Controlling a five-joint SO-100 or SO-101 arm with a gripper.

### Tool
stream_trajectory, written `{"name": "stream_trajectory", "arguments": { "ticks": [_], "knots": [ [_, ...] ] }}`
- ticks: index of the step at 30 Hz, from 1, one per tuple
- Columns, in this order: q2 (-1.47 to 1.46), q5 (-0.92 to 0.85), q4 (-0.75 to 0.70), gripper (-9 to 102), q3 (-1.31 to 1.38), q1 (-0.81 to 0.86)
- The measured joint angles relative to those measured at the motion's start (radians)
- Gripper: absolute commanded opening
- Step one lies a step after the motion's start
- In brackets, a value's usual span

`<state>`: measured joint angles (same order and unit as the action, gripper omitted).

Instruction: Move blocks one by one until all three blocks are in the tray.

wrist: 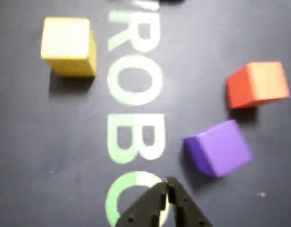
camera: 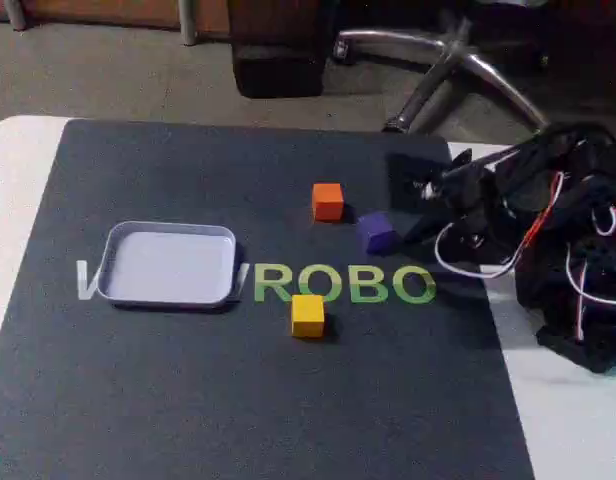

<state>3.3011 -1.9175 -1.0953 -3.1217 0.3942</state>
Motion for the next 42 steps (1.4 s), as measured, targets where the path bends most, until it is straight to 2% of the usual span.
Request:
{"name": "stream_trajectory", "arguments": {
  "ticks": [6,11,19,28,33,42],
  "knots": [
    [0.005,0.009,-0.222,-6,0.229,-0.034],
    [-0.152,0.034,-0.353,-6,0.446,-0.055],
    [-0.611,0.187,-0.374,-5,0.792,-0.114],
    [-1.094,0.325,-0.377,-3,1.031,-0.060],
    [-1.218,0.348,-0.374,-2,1.037,-0.003],
    [-1.224,0.348,-0.325,0,1.020,0.080]
  ]
}}
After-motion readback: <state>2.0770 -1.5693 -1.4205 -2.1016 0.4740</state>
